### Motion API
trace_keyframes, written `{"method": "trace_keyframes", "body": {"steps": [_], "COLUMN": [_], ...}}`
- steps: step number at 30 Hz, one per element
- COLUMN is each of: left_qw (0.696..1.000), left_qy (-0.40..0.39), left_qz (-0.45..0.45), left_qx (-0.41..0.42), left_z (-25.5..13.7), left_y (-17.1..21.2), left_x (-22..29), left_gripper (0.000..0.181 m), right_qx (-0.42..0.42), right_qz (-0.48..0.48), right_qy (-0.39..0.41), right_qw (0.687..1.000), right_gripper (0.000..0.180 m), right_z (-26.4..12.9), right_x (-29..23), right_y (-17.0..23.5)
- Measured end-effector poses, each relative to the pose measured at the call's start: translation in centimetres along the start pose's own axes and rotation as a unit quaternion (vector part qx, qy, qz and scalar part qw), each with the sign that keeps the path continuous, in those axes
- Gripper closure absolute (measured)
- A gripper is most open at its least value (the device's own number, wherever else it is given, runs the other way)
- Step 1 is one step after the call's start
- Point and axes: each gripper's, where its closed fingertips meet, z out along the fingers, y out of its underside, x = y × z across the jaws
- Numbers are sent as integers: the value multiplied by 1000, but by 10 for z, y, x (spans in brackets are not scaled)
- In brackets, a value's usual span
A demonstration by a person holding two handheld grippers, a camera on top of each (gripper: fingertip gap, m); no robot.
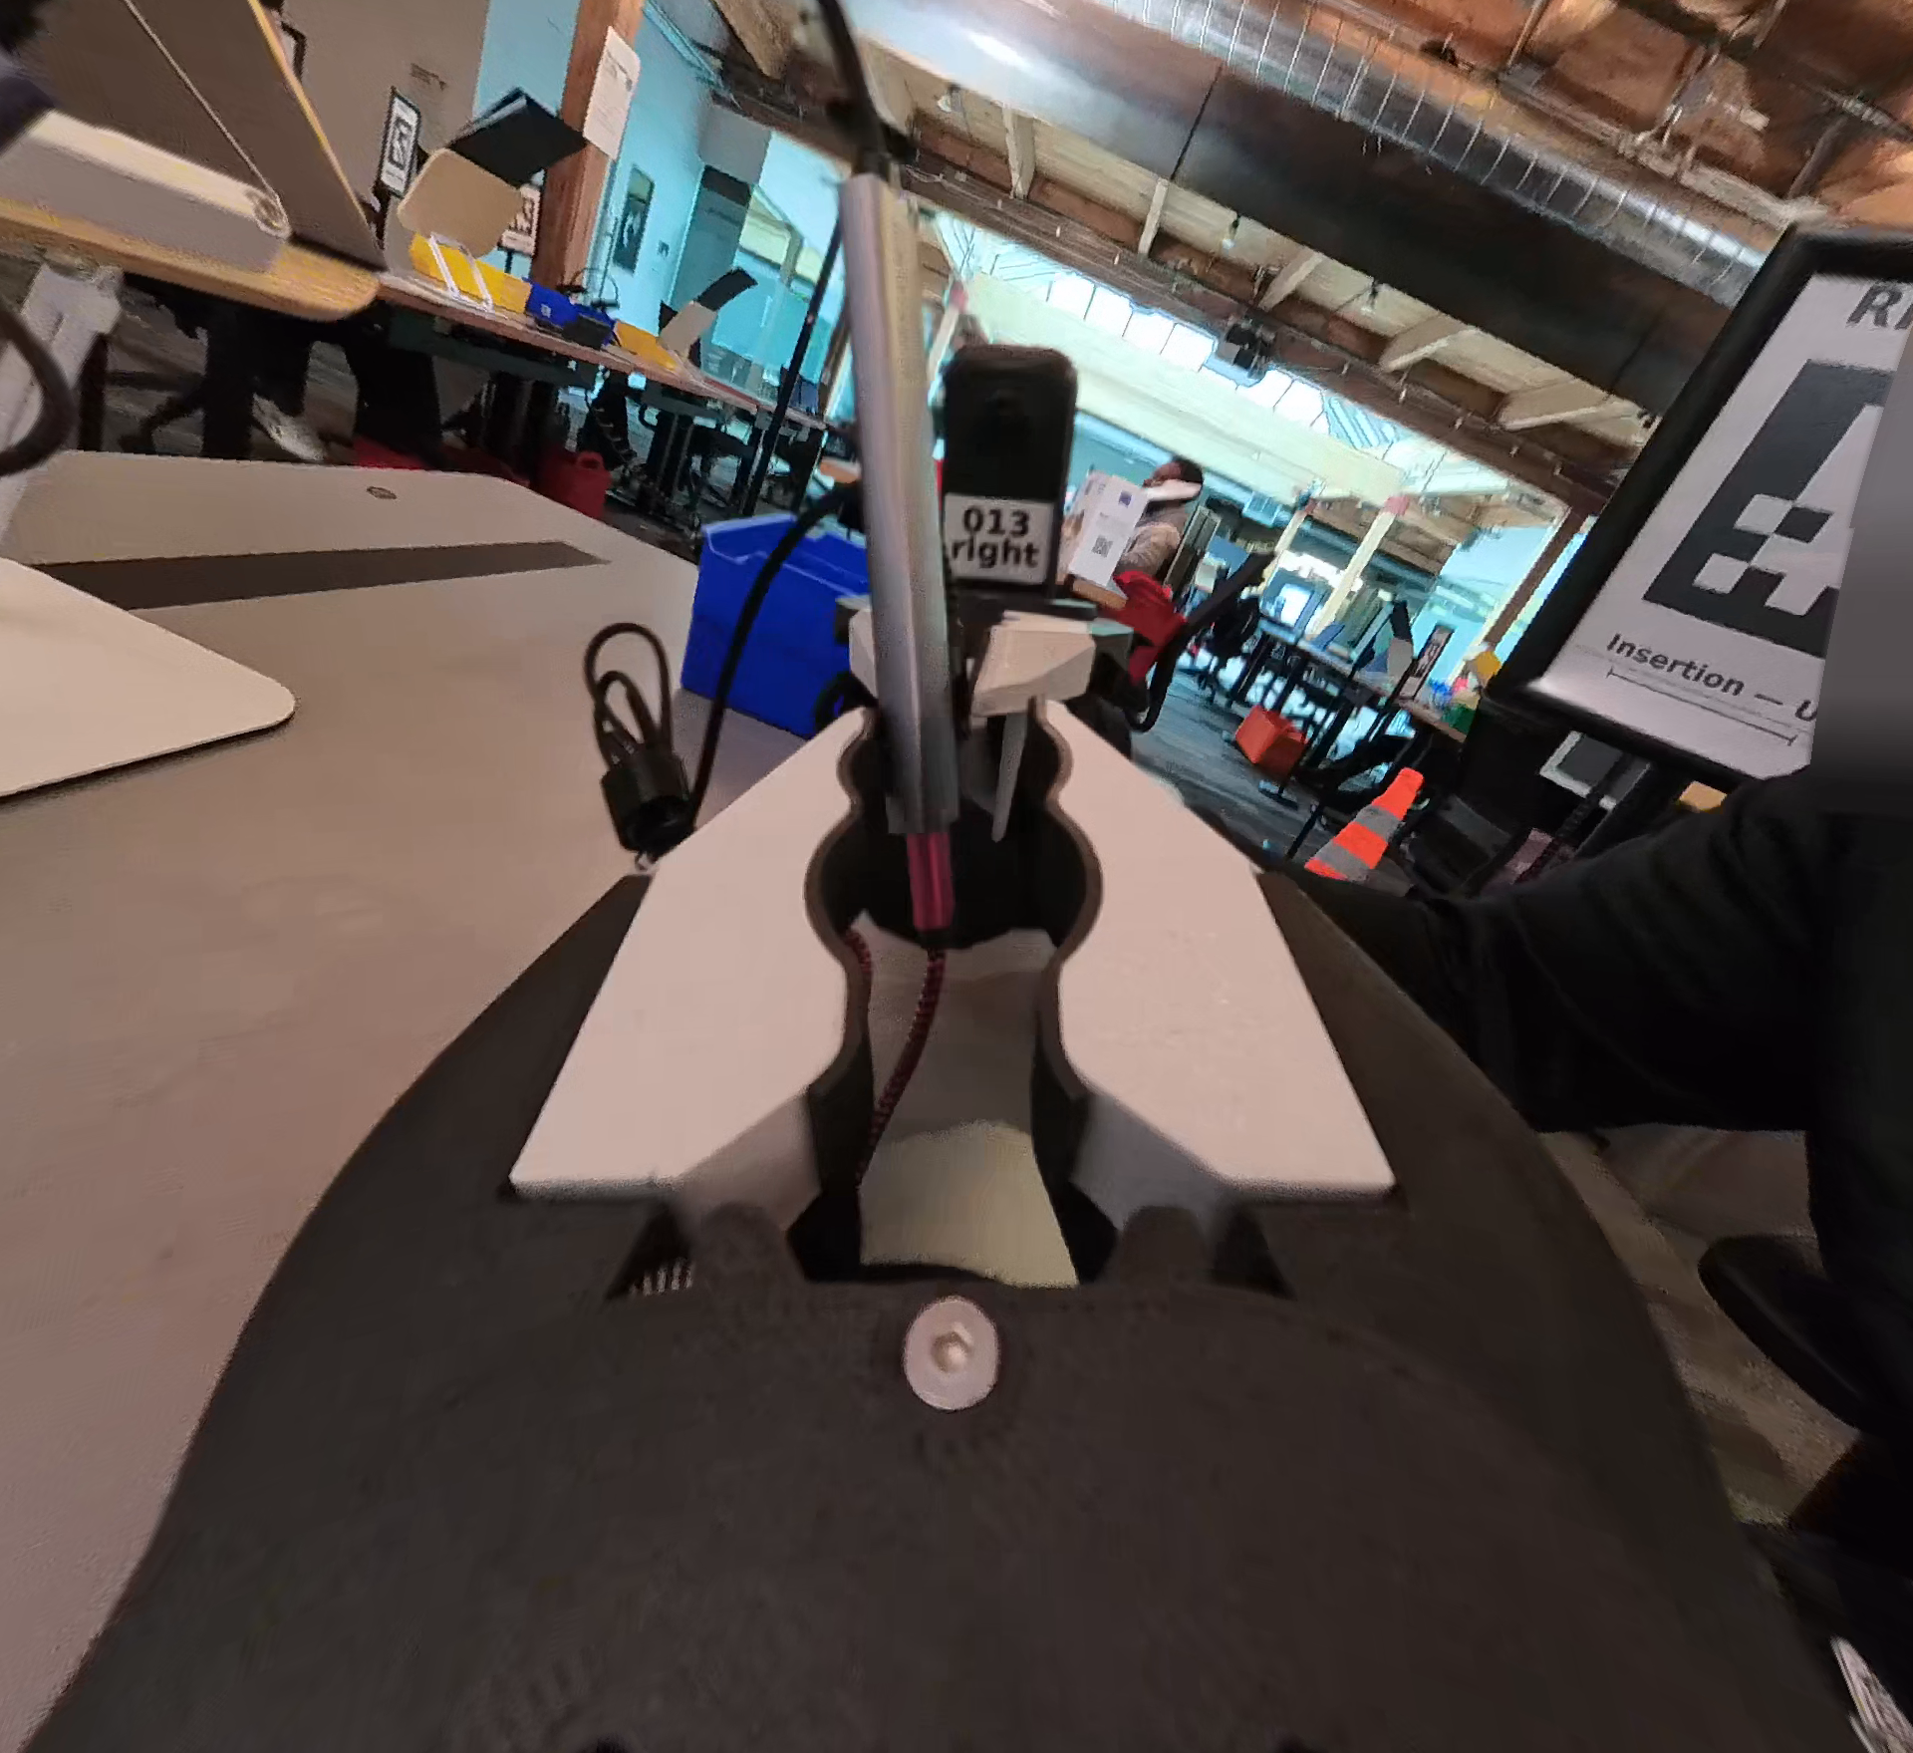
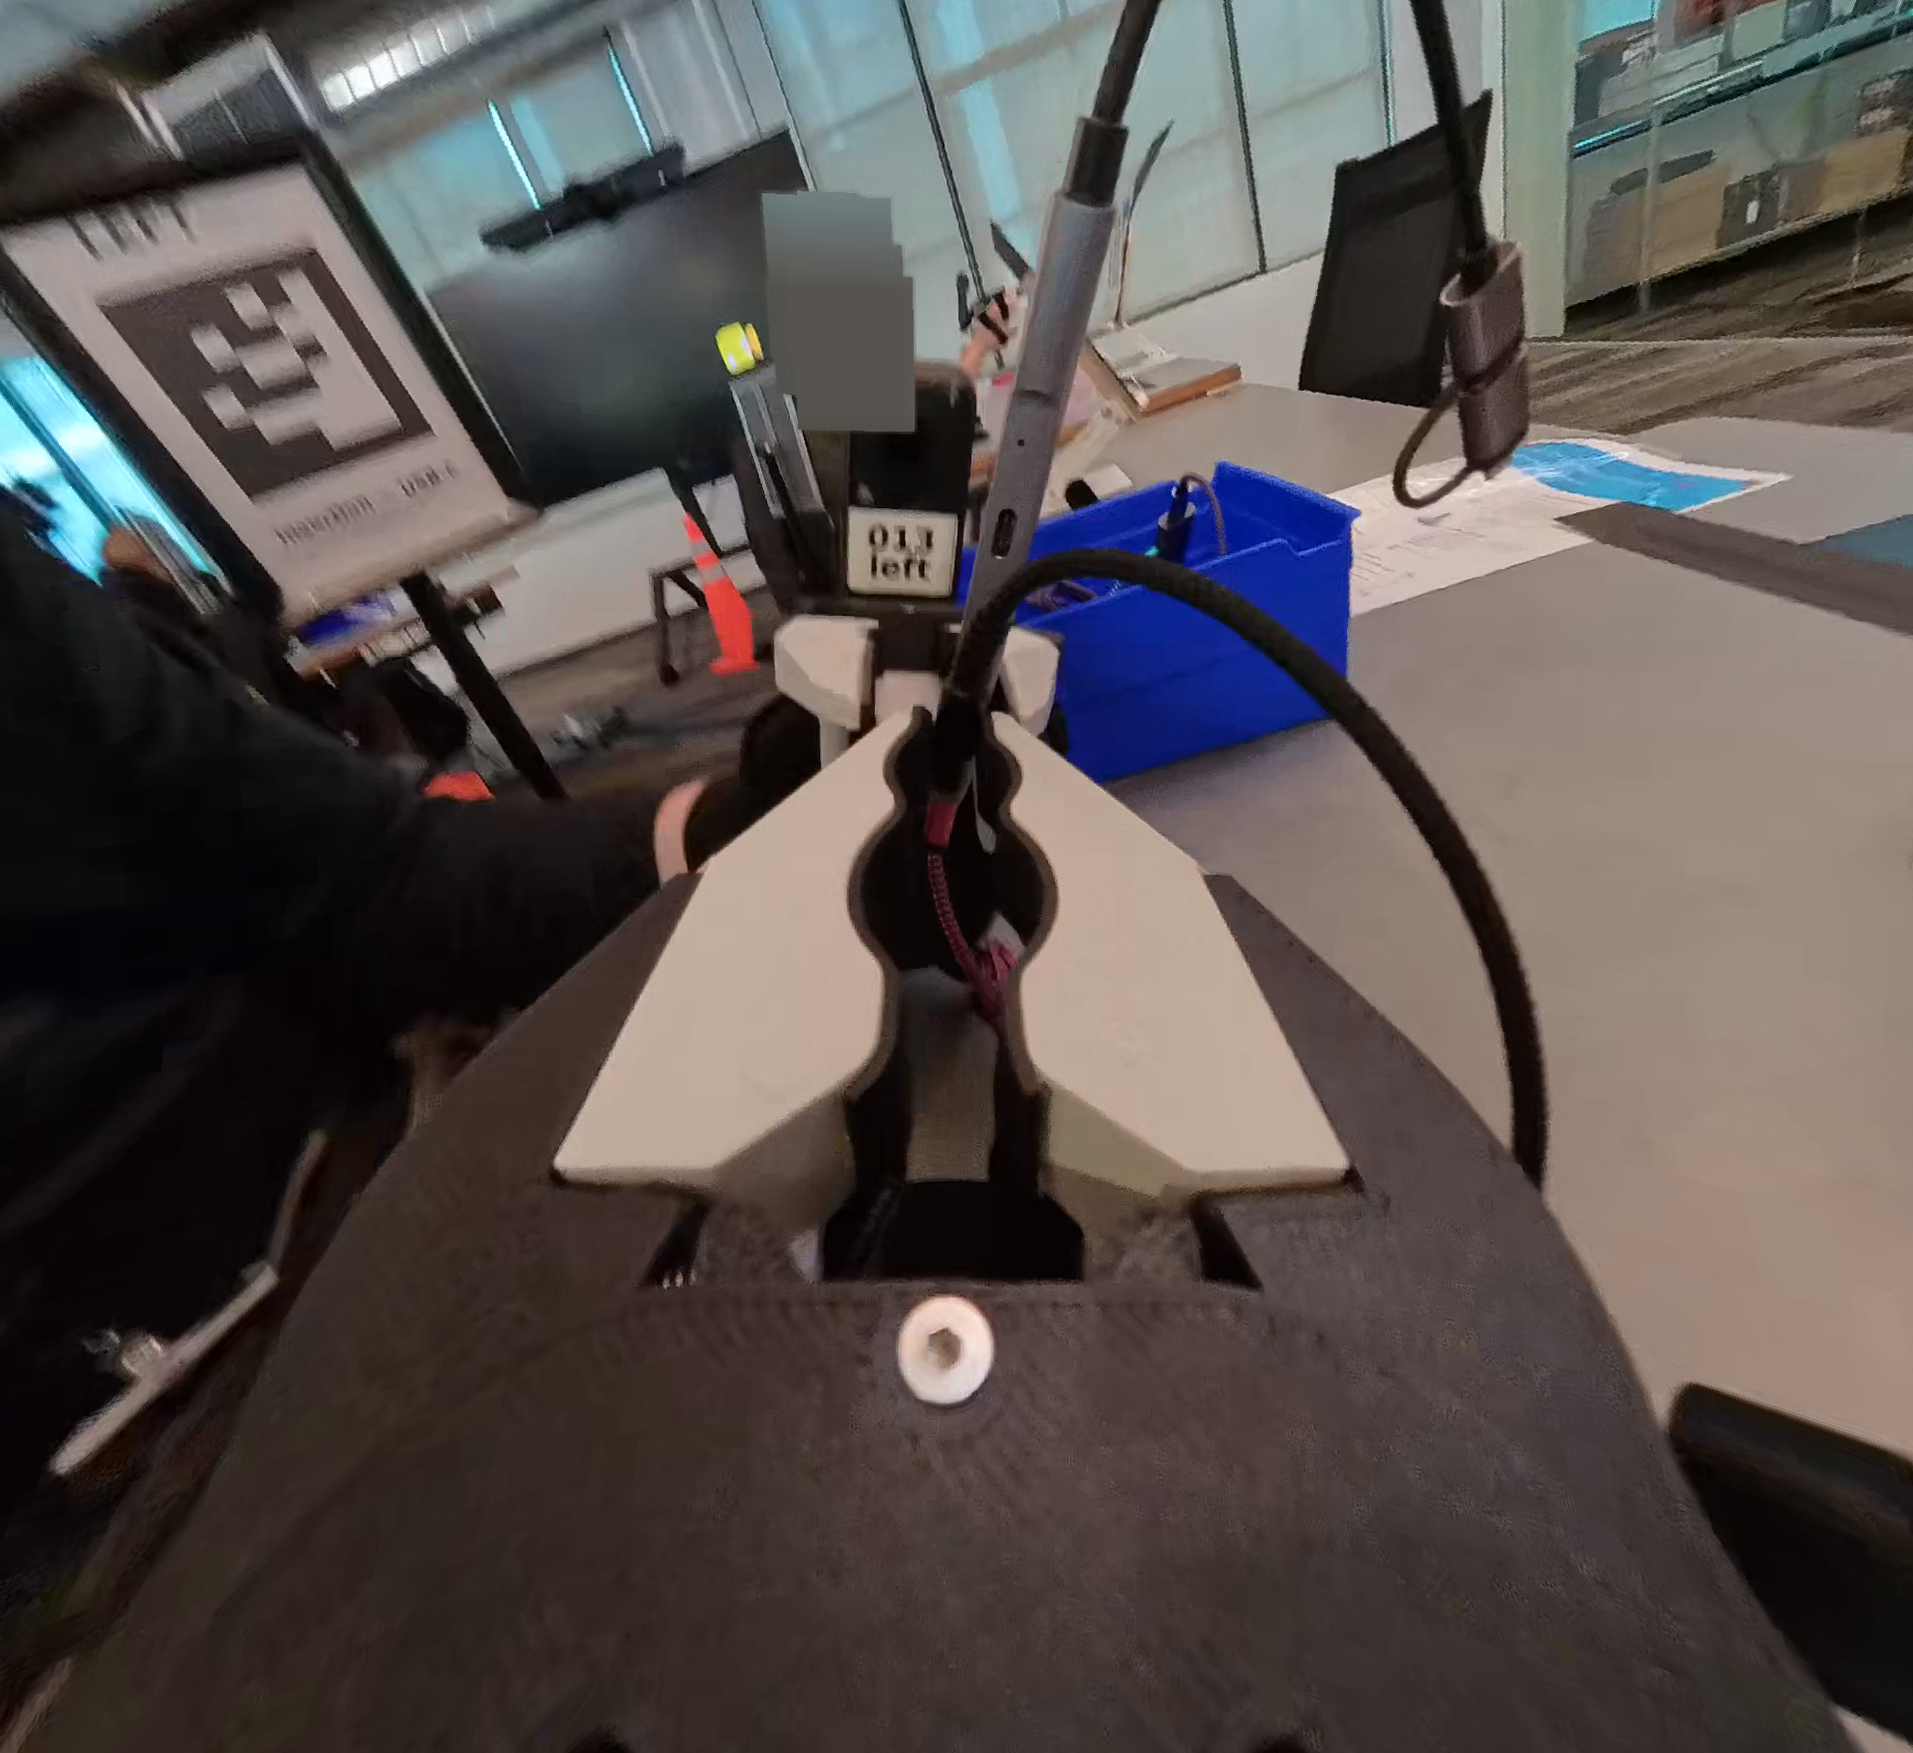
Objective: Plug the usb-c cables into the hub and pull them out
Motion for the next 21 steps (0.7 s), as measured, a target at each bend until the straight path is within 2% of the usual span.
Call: {"method": "trace_keyframes", "body": {"steps": [2,4,6,13,21], "left_qw": [999,998,997,996,998], "left_qy": [9,5,14,-20,-4], "left_qz": [0,4,11,69,61], "left_qx": [-36,-68,-81,-47,-2], "left_z": [1,2,1,2,3], "left_y": [6,13,17,13,6], "left_x": [3,0,2,-2,0], "left_gripper": [156,168,172,174,174], "right_qx": [-24,-28,-29,-28,5], "right_qz": [-31,-39,-44,-55,-1], "right_qy": [3,-2,-11,23,-9], "right_qw": [999,999,999,998,1000], "right_gripper": [174,174,174,173,174], "right_z": [-1,-1,-1,0,-1], "right_x": [-2,-5,-7,0,-2], "right_y": [4,5,6,5,0]}}
